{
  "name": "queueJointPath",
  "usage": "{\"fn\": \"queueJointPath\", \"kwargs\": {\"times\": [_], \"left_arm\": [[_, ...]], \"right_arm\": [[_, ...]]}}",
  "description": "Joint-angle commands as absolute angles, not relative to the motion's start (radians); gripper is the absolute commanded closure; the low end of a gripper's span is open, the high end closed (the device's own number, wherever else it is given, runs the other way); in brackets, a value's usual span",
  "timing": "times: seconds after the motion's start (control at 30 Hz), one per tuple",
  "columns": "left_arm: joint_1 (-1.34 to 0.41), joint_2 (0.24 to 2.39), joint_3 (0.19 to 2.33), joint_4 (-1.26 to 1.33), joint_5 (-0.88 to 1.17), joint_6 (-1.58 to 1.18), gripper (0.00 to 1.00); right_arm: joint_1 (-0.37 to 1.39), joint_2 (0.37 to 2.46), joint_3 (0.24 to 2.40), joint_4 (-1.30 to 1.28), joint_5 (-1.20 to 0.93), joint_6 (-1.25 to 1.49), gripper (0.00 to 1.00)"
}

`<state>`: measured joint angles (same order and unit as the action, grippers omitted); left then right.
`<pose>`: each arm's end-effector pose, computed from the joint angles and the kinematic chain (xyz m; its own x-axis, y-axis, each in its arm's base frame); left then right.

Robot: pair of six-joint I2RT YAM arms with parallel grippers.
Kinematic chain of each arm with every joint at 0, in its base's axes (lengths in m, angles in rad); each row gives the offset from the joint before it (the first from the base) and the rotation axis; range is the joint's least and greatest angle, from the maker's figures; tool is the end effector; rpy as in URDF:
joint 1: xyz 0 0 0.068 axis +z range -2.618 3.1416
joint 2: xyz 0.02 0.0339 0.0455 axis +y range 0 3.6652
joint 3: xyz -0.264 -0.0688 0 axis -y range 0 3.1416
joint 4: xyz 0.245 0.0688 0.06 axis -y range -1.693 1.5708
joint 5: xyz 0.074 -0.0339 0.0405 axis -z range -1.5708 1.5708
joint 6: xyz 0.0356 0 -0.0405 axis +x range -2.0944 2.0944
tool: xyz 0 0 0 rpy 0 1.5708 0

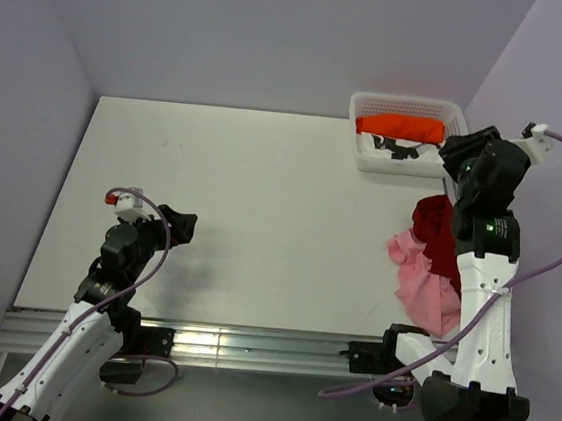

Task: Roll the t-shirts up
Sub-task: Grab a tshirt with the right arm

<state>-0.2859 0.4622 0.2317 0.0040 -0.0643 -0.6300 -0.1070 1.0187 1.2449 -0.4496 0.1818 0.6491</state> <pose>0.1375 -0.0380 0.2091 -0.3045 -0.5233 -0.7959 0.0519 0.8252 -0.5624 0.2112 -0.0292 0.4275 -0.0060 0.5986 -0.8010 0.3565 0.7497 0.5575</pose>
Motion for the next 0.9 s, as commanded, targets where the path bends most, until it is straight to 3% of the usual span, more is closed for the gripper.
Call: {"fn": "queueJointPath", "kwargs": {"times": [0.0, 0.07, 0.17, 0.43, 0.63, 0.87], "left_arm": [[-0.287, 0.462, 0.253, 0.048, -0.044, -0.620, 0.02], [-0.287, 0.459, 0.253, 0.048, -0.044, -0.618, 0.02], [-0.287, 0.453, 0.252, 0.045, -0.044, -0.618, 0.02], [-0.287, 0.465, 0.259, 0.040, -0.054, -0.624, 0.01], [-0.287, 0.482, 0.261, 0.049, -0.038, -0.623, 0.01], [-0.287, 0.491, 0.264, 0.051, -0.034, -0.623, 0.00]], "right_arm": [[-0.101, 1.094, 1.289, -0.560, 0.130, 0.587, 0.52], [-0.110, 1.106, 1.208, -0.543, 0.168, 0.598, 0.28], [-0.136, 1.117, 1.077, -0.459, 0.178, 0.630, 0.19], [-0.199, 1.307, 0.965, -0.315, 0.153, 0.678, 0.14], [-0.202, 1.544, 1.092, -0.376, 0.232, 0.666, 0.14], [-0.202, 1.657, 1.112, -0.396, 0.285, 0.704, 0.14]]}}
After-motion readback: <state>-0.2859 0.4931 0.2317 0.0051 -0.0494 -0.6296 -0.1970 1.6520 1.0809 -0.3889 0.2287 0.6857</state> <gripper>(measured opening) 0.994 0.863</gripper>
